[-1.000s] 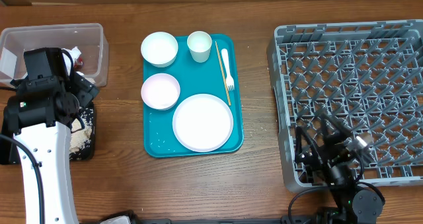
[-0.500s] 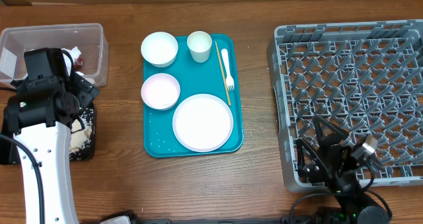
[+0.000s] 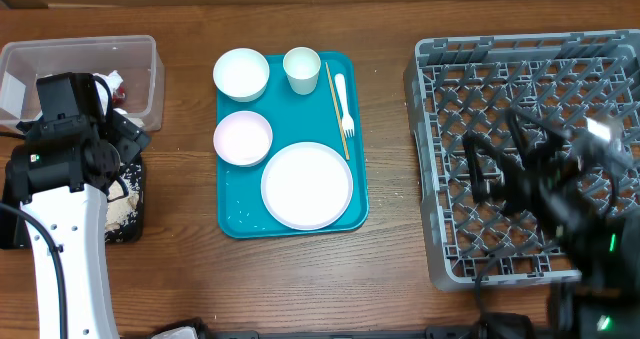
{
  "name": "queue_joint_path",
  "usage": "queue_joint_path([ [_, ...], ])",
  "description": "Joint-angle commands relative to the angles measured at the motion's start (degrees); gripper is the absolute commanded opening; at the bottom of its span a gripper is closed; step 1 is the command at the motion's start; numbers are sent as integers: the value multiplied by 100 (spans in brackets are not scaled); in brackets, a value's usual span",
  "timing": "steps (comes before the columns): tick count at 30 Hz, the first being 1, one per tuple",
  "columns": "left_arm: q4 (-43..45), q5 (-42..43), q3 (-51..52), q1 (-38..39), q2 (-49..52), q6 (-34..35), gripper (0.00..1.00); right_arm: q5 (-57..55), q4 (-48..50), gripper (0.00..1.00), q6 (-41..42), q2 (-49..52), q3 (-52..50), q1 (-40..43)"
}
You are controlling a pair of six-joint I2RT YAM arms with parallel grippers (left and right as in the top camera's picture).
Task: Sort waste into correct bins and load items into the dishwasher rack
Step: 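Swing the right gripper left over the teal tray to the white plate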
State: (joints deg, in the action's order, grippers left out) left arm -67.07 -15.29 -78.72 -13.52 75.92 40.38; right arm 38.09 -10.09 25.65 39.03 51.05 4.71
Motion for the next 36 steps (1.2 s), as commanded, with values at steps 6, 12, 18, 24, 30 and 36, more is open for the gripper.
queue_joint_path([
  [6, 4, -120, -114, -7, 17, 96, 100, -1311, -2426, 100, -1867, 2675, 2415, -1624],
  [12, 4, -120, -114, -7, 17, 96, 100, -3744, -3429, 100, -2107, 4413, 3340, -3370],
  [18, 4, -120, -114, -7, 17, 96, 100, -4144, -3423, 100, -2120, 5670, 3434, -3875],
  [24, 4, -120, -114, -7, 17, 96, 100, -3836, -3720, 100, -2129, 6492, 3432, -3880],
  [30, 4, -120, -114, -7, 17, 96, 100, -3451, -3943, 100, -2142, 6966, 3432, -3880],
  [36, 4, -120, -114, -7, 17, 96, 100, -3285, -3853, 100, -2142, 7458, 3429, -3877],
])
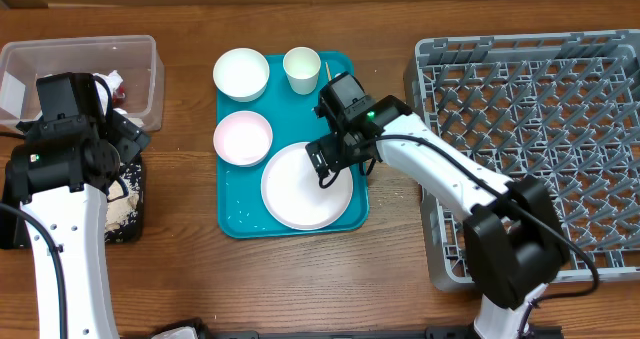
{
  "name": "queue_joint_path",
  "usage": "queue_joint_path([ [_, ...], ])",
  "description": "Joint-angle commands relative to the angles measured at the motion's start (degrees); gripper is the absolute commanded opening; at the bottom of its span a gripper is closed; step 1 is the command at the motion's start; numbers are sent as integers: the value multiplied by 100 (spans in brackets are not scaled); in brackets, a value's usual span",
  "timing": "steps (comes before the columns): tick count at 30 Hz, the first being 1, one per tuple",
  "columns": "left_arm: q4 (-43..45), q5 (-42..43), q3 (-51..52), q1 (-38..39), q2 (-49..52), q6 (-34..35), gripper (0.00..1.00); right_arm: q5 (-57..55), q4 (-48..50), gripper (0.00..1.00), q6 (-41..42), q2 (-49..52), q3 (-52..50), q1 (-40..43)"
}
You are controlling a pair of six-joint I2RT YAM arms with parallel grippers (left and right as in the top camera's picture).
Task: Sort waste into correct bins and load items into the dishwasher rack
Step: 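Swing the right gripper left over the teal tray to the white plate, then grasp the white plate rim with the right gripper and lift it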
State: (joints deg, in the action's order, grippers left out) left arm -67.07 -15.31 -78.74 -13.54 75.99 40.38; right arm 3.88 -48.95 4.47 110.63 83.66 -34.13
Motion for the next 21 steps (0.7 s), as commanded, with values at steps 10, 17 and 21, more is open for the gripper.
queue_joint_path([
  [10, 4, -118, -111, -4, 11, 96, 100, 358, 61, 93, -26, 758, 164, -59],
  [17, 4, -118, -111, -2, 11, 96, 100, 354, 59, 65, -20, 925, 153, -74],
  [21, 4, -120, -111, 7, 11, 96, 100, 343, 59, 51, 0, 925, 153, -74],
])
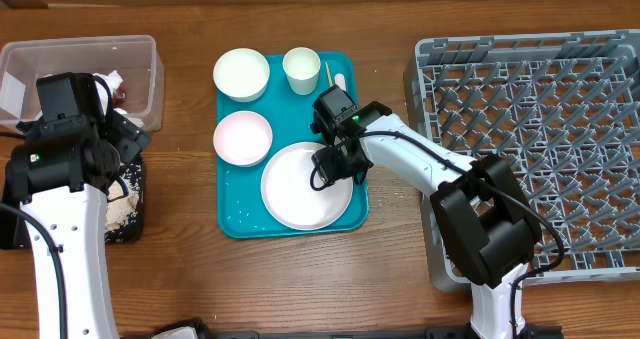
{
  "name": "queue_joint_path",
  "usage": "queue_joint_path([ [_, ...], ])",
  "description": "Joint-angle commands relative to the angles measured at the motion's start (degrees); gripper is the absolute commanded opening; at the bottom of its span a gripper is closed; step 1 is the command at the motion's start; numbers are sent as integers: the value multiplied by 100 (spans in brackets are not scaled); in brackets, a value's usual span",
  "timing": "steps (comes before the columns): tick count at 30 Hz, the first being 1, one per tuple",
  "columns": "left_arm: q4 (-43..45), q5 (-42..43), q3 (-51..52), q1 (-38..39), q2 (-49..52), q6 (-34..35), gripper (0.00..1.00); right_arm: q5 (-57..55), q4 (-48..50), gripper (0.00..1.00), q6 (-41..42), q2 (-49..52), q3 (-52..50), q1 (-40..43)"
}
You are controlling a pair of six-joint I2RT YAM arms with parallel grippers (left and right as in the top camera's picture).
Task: Sort waste into correct bins and load items into the dishwasher rack
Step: 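Grasp the white plate rim with the right gripper and lift it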
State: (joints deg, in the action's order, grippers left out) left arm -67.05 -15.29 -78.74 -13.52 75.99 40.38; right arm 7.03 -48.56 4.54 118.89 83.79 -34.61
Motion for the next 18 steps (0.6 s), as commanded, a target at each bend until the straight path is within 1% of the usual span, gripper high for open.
queue_joint_path([
  [1, 2, -120, -111, 4, 11, 96, 100, 11, 20, 47, -4, 98, 140, -26],
  [6, 2, -122, -111, -28, 13, 96, 100, -138, -7, 34, -2, 98, 142, -20],
  [11, 2, -120, -111, -31, 13, 96, 100, -160, -127, 25, -7, 96, 153, -13],
  [13, 2, -120, -111, -31, 13, 96, 100, -162, -256, 21, -7, 96, 190, -4],
  [18, 2, -120, -111, -28, 13, 96, 100, -184, -693, 8, -4, 96, 448, 28],
])
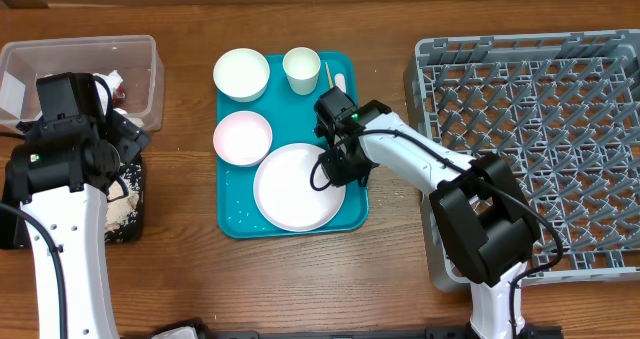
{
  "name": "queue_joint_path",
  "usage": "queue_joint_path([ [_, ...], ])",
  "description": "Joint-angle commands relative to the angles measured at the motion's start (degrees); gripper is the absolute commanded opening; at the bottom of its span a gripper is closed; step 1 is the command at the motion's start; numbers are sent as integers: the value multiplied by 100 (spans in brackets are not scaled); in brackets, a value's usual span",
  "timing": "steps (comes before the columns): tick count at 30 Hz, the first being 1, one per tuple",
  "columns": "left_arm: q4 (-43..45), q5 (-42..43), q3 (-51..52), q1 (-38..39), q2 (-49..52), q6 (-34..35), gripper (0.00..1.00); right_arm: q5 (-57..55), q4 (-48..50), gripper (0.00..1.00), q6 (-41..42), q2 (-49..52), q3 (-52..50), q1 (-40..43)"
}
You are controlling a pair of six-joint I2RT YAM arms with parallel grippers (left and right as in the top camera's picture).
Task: Sort waste into correct bins and load items into the dishwasher rack
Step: 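Grasp the white plate rim with the right gripper and lift it, then carry the plate right and stand it upright in the rack's back corner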
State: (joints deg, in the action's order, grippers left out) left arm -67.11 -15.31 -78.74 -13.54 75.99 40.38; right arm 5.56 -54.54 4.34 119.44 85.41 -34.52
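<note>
A teal tray (232,219) holds a white bowl (241,74), a white cup (301,69), a pink bowl (242,138) and a large white plate (290,191). My right gripper (336,169) is down at the plate's right rim; the wrist covers its fingers, so their state is hidden. Only the top ends of a white fork (340,81) and a chopstick (328,73) show beyond that arm. The grey dishwasher rack (530,149) stands at the right. My left arm (65,149) hangs over the bins at the left, its fingers out of sight.
A clear plastic bin (100,54) with some scraps sits at the far left. Below it a black bin (128,214) holds pale waste. Bare wooden table lies between the tray and the rack.
The white plate has shifted a little to the left on the tray. My right gripper is still at its right rim, slightly lower. The left arm has not moved.
At first my right arm was a blur over the dishwasher rack, with fork and chopstick fully showing on the tray. Then it was over the tray by the plate's upper right edge, then lower at the rim. Now the plate lies slightly further left.
</note>
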Motion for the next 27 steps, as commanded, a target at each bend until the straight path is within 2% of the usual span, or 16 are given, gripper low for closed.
queue_joint_path([
  [1, 9, -118, -111, -26, 13, 96, 100, -35, -177, 6, 15, 42, 356, 20],
  [17, 4, -118, -111, -26, 13, 96, 100, -44, -1727, 4, 33, -22, 1628, 142],
  [24, 4, -116, -111, -26, 13, 96, 100, -111, -2343, 4, 33, -286, 2365, 741],
  [27, 4, -116, -111, -26, 13, 96, 100, -566, -2492, 4, 72, -514, 2599, 1126],
])
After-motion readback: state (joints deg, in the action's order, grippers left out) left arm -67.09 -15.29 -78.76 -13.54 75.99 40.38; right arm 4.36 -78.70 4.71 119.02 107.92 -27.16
